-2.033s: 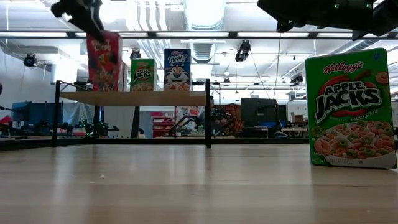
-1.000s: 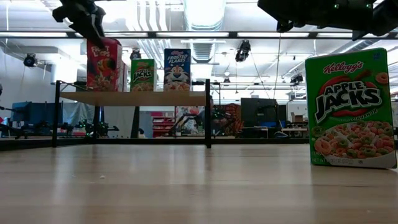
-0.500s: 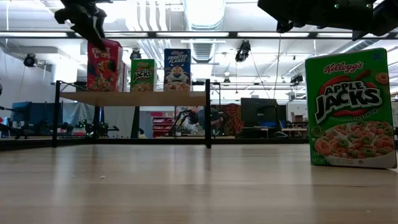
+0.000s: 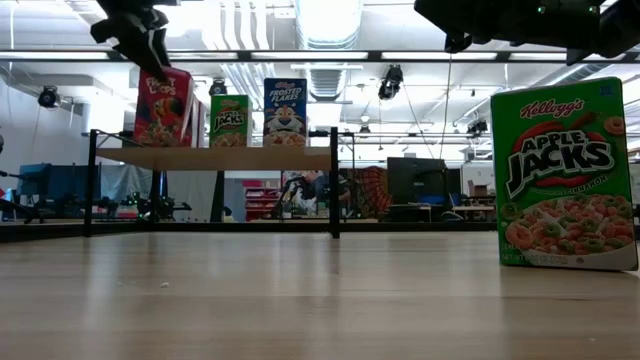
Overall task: Stack cereal on shelf
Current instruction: Put the red cereal box on the shelf aligned with the other red cereal boxes
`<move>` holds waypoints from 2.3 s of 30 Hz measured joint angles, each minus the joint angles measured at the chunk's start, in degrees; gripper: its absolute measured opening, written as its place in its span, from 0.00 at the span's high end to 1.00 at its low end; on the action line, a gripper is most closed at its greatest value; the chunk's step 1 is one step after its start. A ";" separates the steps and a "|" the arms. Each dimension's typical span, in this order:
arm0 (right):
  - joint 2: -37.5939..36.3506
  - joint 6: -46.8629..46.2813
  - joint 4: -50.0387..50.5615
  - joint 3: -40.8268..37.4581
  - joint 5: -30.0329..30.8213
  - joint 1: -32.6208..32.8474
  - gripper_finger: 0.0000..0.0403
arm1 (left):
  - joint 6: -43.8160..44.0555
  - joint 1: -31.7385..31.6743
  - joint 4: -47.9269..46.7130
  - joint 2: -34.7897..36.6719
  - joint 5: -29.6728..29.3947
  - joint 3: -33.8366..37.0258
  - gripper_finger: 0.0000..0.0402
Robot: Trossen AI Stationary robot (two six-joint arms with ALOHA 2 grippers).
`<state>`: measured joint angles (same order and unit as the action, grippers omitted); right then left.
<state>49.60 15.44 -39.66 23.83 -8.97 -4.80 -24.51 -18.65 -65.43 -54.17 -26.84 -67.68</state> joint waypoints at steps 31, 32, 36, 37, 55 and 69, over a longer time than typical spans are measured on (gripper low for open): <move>0.00 0.00 -0.01 -0.02 0.00 0.00 0.97 | -2.03 0.00 0.42 -0.09 -5.65 0.00 0.54; 0.00 0.00 -0.01 -0.02 0.00 0.00 0.97 | -2.03 0.00 0.42 -0.09 -5.65 0.00 0.54; 0.00 0.02 0.00 -0.02 0.00 0.01 0.97 | -1.82 0.08 0.00 -0.11 -5.58 -0.53 0.54; 0.00 0.02 -0.01 -0.02 0.00 0.00 0.97 | -1.33 0.09 0.10 -0.12 -5.46 -1.14 0.54; 0.00 -0.29 0.01 -0.02 0.02 0.01 0.97 | 18.05 0.11 -2.28 -2.22 4.06 -0.10 0.71; 0.00 -0.40 0.04 -0.02 0.02 0.00 0.97 | 18.43 0.09 -9.21 -4.63 -5.56 0.22 0.80</move>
<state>49.60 15.04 -39.62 23.81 -8.95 -4.80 -6.08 -18.57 -74.64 -58.81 -32.40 -67.46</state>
